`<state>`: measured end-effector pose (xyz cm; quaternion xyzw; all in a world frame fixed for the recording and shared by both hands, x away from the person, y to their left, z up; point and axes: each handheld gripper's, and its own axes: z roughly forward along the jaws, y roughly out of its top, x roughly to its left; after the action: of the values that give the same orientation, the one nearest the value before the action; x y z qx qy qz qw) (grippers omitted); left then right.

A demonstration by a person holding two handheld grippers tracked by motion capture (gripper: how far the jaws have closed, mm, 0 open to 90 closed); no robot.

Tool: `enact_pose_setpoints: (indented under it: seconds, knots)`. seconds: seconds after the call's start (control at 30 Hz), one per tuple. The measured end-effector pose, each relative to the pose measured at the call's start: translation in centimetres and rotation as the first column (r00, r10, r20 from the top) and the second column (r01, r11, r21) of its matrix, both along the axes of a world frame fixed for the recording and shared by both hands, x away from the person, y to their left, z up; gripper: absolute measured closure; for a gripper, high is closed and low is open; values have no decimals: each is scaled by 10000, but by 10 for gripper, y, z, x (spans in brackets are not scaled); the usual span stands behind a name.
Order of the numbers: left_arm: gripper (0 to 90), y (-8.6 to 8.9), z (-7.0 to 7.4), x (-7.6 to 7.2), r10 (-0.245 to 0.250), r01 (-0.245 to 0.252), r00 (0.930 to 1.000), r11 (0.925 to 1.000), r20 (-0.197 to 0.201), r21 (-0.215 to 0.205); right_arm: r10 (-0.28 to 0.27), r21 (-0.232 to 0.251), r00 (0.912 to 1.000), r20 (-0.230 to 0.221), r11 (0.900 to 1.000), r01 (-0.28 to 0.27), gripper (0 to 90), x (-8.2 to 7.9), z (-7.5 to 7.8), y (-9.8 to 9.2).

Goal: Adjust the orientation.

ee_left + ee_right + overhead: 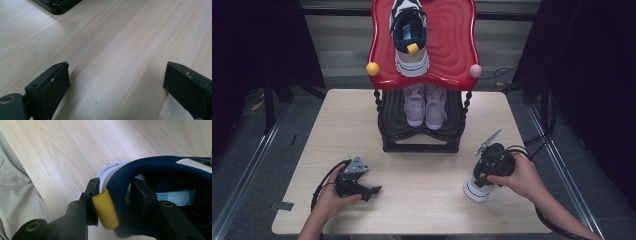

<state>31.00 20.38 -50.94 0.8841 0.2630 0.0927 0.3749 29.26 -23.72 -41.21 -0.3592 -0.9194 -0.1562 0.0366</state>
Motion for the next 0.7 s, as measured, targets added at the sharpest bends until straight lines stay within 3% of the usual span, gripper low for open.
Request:
enact_pose_setpoints:
  seconds: [0.23,0.4,0.57,0.7]
  knots:
    - [60,0,0,0,-23,23,10000,10000,-5,8,-220,141,9988,-447,9996,226,618,1,-17,1]
    - [59,0,0,0,-24,24,10000,10000,-2,11,-211,474,9992,-346,9986,227,695,0,-18,1]
    - [59,0,0,0,-20,20,10000,10000,-8,4,-130,246,9996,-269,9996,136,709,-3,-15,3]
    - [59,0,0,0,-25,25,10000,10000,-8,8,242,-152,9997,-10,9996,-242,709,-3,-12,2]
